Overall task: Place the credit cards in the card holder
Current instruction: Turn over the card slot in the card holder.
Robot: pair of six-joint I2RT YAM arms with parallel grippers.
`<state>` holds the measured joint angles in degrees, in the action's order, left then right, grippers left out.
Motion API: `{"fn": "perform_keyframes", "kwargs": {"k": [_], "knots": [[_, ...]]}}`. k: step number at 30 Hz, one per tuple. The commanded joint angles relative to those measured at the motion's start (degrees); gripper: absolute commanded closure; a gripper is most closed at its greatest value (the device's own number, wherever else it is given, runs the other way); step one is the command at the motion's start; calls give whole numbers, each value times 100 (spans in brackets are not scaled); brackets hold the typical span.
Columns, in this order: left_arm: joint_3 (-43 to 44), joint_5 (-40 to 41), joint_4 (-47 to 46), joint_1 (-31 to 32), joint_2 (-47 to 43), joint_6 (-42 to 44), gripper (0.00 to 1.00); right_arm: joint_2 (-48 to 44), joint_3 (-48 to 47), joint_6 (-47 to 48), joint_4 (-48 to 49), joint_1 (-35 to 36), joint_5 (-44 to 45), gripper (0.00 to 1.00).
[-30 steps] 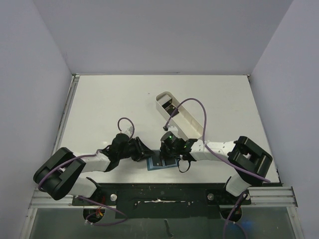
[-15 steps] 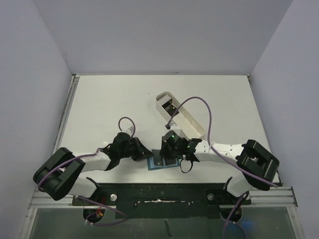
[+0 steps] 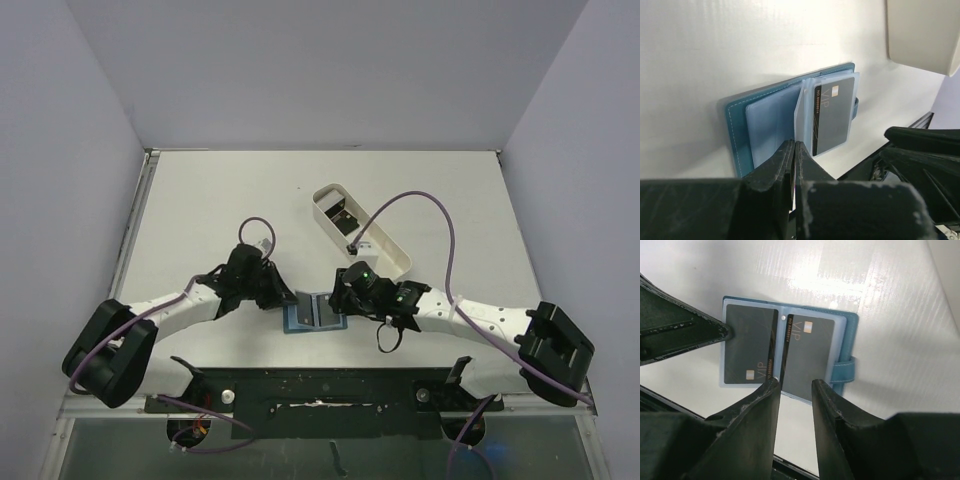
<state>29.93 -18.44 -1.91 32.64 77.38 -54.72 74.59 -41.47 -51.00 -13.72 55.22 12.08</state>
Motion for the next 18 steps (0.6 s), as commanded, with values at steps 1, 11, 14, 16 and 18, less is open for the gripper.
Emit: {"fn": "perform_keyframes", "kwargs": {"k": [1, 11, 14, 16, 18], "knots": [[528, -3, 1057, -188, -35, 727, 100, -290, 27, 132, -13, 48, 306, 67], [751, -524, 678, -126, 216, 525, 74, -510, 12, 193, -158, 46, 490, 64], [696, -806, 83, -41, 228, 194, 72, -648, -41, 198, -301, 50, 650, 63], [633, -999, -288, 67, 260, -11, 71, -767, -68, 241, -371, 48, 753, 62], [581, -1054, -634, 188, 311, -188, 70, -904, -101, 272, -461, 39, 856, 61]]}}
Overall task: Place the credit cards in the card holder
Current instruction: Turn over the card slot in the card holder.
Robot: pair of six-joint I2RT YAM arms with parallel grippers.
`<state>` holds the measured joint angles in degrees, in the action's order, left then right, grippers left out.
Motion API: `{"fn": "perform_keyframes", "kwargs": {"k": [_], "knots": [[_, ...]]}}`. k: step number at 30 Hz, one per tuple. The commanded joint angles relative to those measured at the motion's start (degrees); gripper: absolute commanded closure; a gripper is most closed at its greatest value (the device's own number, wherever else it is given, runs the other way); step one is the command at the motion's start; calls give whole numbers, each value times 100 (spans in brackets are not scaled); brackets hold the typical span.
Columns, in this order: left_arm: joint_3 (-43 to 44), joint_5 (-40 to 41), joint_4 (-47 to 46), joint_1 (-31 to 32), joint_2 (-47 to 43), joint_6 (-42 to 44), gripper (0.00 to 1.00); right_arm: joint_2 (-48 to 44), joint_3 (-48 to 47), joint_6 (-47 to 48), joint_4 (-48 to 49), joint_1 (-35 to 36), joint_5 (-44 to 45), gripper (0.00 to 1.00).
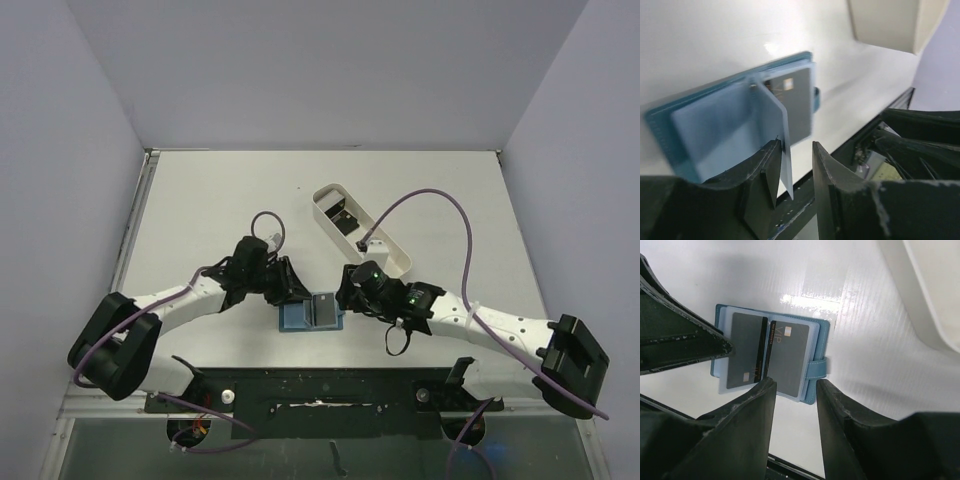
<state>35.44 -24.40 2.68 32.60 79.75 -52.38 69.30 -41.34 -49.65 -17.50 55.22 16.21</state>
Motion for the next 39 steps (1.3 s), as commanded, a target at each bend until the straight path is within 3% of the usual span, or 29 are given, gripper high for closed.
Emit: {"fn": "perform_keyframes", "kwargs": {"k": [1, 7, 11, 16, 18, 19, 22, 30, 39], "knots": [[11, -460, -1267, 269, 108, -512, 70, -426, -133, 154, -134, 32, 497, 61], [34, -541, -2020, 624, 548, -833, 69, -796, -300, 278, -406, -64, 782, 58], [8, -473, -2058, 653, 471, -771, 62, -811, -524, 375, -557, -249, 823, 58], [172, 61, -1202, 604, 22, -274, 52, -647, -744, 350, -396, -681, 708, 57], [200, 289, -828, 554, -208, -58, 36, -514, -811, 236, -245, -939, 613, 57], [200, 403, -622, 528, -326, 53, 33, -439, -840, 187, -134, -1037, 601, 57], [430, 814, 65, 445, -736, 400, 30, -142, -946, 65, 258, -1295, 622, 56], [657, 1440, 1394, 189, -1346, 1140, 29, 790, -1654, 188, 815, -1779, 138, 56], [286, 754, 778, 19, -1270, 1170, 37, 1750, -2387, 430, 793, -2038, -77, 59]]}}
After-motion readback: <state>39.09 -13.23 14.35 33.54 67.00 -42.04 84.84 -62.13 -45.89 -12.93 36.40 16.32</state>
